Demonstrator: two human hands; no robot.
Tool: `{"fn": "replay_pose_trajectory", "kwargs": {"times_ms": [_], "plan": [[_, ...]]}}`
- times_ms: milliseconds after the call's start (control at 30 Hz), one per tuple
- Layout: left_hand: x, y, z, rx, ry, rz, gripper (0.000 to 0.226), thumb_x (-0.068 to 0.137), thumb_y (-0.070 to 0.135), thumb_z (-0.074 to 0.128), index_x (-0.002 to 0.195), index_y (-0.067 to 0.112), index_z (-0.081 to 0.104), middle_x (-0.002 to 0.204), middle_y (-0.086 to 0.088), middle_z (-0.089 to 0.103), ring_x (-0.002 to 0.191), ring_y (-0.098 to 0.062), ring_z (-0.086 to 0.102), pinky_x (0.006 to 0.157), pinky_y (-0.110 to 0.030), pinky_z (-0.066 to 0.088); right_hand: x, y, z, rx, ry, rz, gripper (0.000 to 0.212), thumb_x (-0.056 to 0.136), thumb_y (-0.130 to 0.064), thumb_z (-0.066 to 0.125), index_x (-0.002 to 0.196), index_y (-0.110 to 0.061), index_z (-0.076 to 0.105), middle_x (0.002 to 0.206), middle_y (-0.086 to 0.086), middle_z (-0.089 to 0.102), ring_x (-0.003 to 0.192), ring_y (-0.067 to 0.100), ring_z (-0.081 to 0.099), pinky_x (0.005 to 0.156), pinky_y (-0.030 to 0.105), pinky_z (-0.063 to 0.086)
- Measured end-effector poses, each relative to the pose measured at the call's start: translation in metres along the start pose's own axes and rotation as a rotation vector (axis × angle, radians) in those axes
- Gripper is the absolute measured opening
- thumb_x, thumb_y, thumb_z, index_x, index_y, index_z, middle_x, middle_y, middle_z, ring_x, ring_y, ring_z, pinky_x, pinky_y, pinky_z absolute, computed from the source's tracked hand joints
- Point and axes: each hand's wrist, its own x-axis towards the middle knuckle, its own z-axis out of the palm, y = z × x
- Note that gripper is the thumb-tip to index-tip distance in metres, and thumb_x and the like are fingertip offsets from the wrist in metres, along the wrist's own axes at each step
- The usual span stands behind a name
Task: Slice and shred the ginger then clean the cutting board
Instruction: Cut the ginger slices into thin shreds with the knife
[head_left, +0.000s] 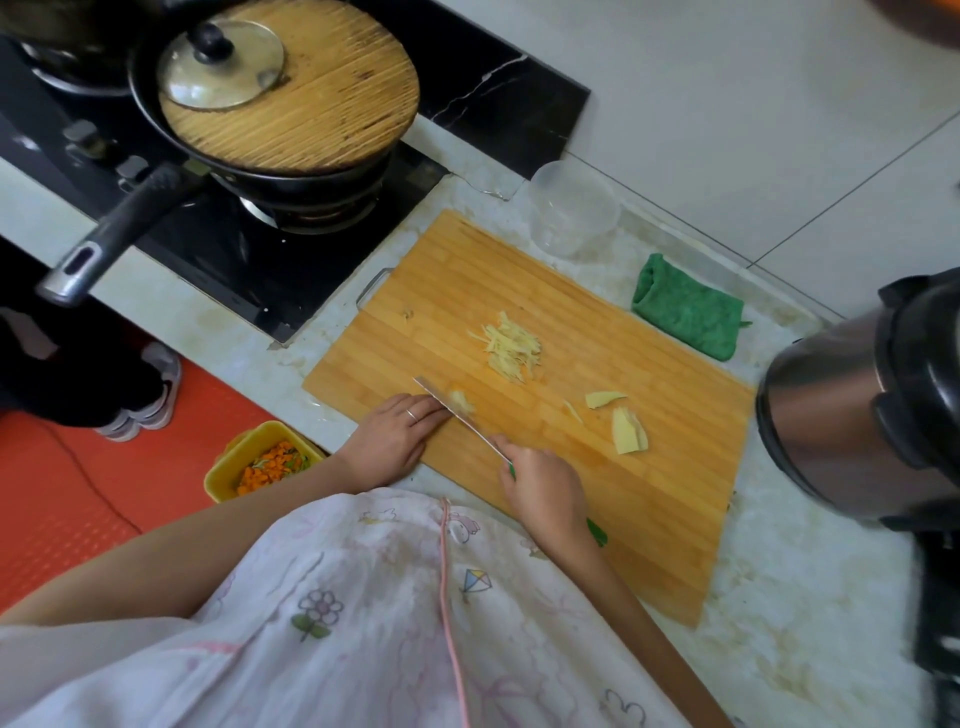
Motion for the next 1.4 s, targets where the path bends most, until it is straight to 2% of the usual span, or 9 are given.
{"fn": "replay_pose_trajectory", "kwargs": {"times_ms": [200, 367, 533, 667, 833, 1033, 1167, 1300, 1400], "plan": [[-0.002, -0.001, 0.003, -0.021, -0.046, -0.037, 0.047, 0.082, 0.014, 0.041, 0.128, 0.008, 0.048, 0.123, -0.014, 0.06, 0.114, -0.024, 0.047, 0.098, -0.035, 0.034, 0.01, -0.014, -0.001, 0.166, 0.044, 0.017, 0.043, 0.094, -0.018, 0.045, 0.135, -0.031, 0.051, 0.053, -0.003, 0.042, 0.047, 0.019, 0.04, 0.04, 0.027, 0.024], [-0.004, -0.003, 0.005, -0.021, -0.045, -0.041, 0.048, 0.085, 0.016, 0.04, 0.132, 0.009, 0.045, 0.128, -0.012, 0.058, 0.118, -0.023, 0.046, 0.1, -0.035, 0.033, 0.012, -0.006, -0.007, 0.183, 0.025, 0.026, 0.043, 0.093, -0.017, 0.045, 0.133, -0.03, 0.054, 0.066, 0.012, 0.06, 0.058, 0.027, 0.051, 0.043, 0.03, 0.026], [-0.001, -0.004, 0.007, -0.04, 0.013, -0.002, 0.045, 0.088, 0.016, 0.04, 0.132, 0.009, 0.044, 0.128, -0.013, 0.058, 0.116, -0.023, 0.046, 0.099, -0.035, 0.033, 0.009, -0.005, -0.001, 0.182, 0.003, 0.023, 0.039, 0.092, -0.017, 0.045, 0.128, -0.025, 0.059, 0.06, 0.004, 0.052, 0.057, 0.027, 0.05, 0.046, 0.032, 0.029], [-0.003, -0.007, 0.01, -0.049, 0.03, 0.007, 0.044, 0.088, 0.015, 0.04, 0.131, 0.009, 0.045, 0.127, -0.013, 0.057, 0.114, -0.024, 0.048, 0.098, -0.036, 0.035, 0.009, -0.003, -0.003, 0.144, 0.002, 0.005, 0.041, 0.094, -0.018, 0.045, 0.133, -0.028, 0.054, 0.069, 0.009, 0.061, 0.058, 0.021, 0.044, 0.045, 0.03, 0.027], [-0.001, -0.006, 0.011, -0.034, 0.072, 0.029, 0.046, 0.082, 0.013, 0.04, 0.127, 0.008, 0.045, 0.127, -0.011, 0.051, 0.111, -0.025, 0.047, 0.096, -0.037, 0.035, 0.005, -0.001, -0.006, 0.053, -0.005, -0.021, 0.043, 0.095, -0.021, 0.045, 0.136, -0.032, 0.049, 0.052, -0.005, 0.036, 0.047, 0.016, 0.038, 0.039, 0.024, 0.021], [-0.001, -0.006, 0.011, -0.003, 0.092, 0.042, 0.047, 0.078, 0.014, 0.041, 0.124, 0.006, 0.047, 0.122, -0.011, 0.048, 0.106, -0.026, 0.046, 0.096, -0.037, 0.033, 0.005, -0.001, -0.005, 0.0, -0.021, -0.038, 0.043, 0.096, -0.022, 0.043, 0.138, -0.033, 0.044, 0.064, -0.001, 0.046, 0.057, 0.02, 0.044, 0.041, 0.027, 0.023], [-0.002, -0.008, 0.013, 0.023, 0.056, 0.025, 0.048, 0.077, 0.015, 0.041, 0.123, 0.005, 0.048, 0.115, -0.015, 0.06, 0.104, -0.026, 0.046, 0.096, -0.038, 0.033, 0.005, -0.001, -0.005, -0.033, -0.023, -0.033, 0.045, 0.097, -0.022, 0.043, 0.14, -0.035, 0.041, 0.061, -0.003, 0.043, 0.048, 0.017, 0.038, 0.04, 0.023, 0.018], [-0.001, -0.008, 0.012, 0.004, 0.052, 0.022, 0.048, 0.076, 0.015, 0.042, 0.123, 0.006, 0.047, 0.119, -0.014, 0.055, 0.106, -0.027, 0.046, 0.096, -0.038, 0.033, 0.006, -0.002, -0.001, -0.008, -0.047, -0.018, 0.046, 0.097, -0.02, 0.043, 0.142, -0.032, 0.041, 0.053, -0.008, 0.033, 0.043, 0.007, 0.03, 0.039, 0.022, 0.017], [-0.002, -0.008, 0.011, -0.027, 0.028, 0.014, 0.048, 0.079, 0.013, 0.042, 0.126, 0.006, 0.047, 0.123, -0.014, 0.056, 0.11, -0.026, 0.047, 0.096, -0.038, 0.034, 0.016, -0.009, -0.002, 0.022, -0.037, -0.02, 0.046, 0.097, -0.018, 0.044, 0.141, -0.03, 0.043, 0.061, -0.004, 0.047, 0.05, 0.015, 0.039, 0.039, 0.022, 0.017]]}}
